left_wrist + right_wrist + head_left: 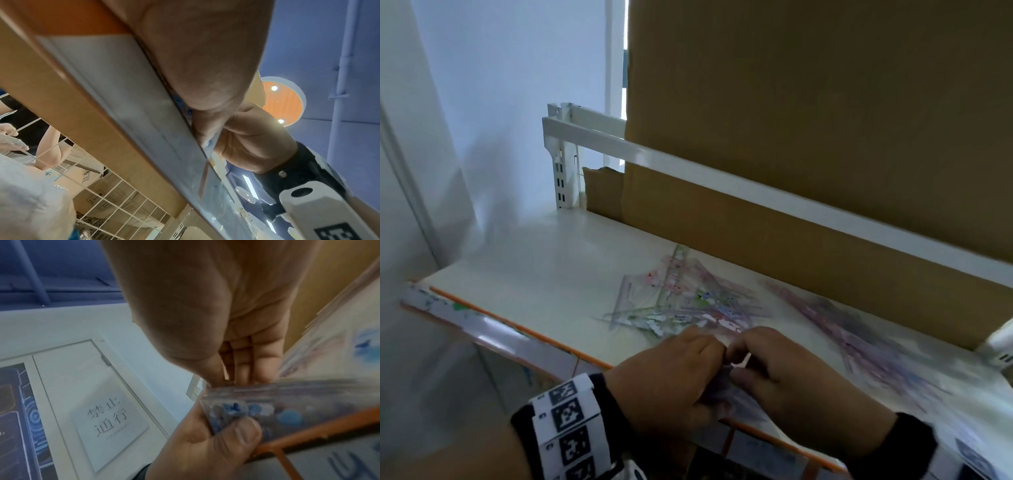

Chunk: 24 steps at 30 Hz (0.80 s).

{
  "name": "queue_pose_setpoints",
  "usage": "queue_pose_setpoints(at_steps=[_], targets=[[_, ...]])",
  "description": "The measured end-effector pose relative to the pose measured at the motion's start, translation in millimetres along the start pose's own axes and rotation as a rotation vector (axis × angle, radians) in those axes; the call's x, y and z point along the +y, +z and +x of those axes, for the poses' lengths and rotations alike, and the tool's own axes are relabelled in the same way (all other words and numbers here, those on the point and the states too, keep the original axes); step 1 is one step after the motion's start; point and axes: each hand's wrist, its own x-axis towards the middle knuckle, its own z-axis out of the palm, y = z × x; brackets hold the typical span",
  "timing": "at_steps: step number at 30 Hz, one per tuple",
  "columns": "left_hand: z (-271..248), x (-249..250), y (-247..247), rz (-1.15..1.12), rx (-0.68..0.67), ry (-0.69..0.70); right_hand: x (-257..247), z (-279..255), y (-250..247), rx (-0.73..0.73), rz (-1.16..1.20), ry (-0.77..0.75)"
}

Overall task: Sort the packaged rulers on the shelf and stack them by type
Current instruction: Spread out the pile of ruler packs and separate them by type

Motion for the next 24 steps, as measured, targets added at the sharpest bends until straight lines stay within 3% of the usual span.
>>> queue_pose_setpoints(at_steps=[3,8,12,14,18,20,24], targets=[[-1,2,0,0.024,0.030,0.018,3,-8,5,0.046,0.075,0.038],[-1,3,-3,-0.063,0.109,0.002,-1,-23,5,-0.070,0.086,0.124],[1,2,-2,0.126,0.060,0.069,-9,-21,17,-0.077,0.139,0.171],[3,2,-2,0.186,0.006,0.097,-24,-18,35,0.004,0.152,0.162],[6,-3,2,0.196,-0.022,0.119,-28,-22,66,0.316,-0.175,0.227],[7,-4,3,0.178,-0.042,0.128,-29,-22,69,0.186,-0.243,0.264],[10,-8,-1,0.217,-0.126,0.156,-16,-22,66,0.151,-0.129,0.225]])
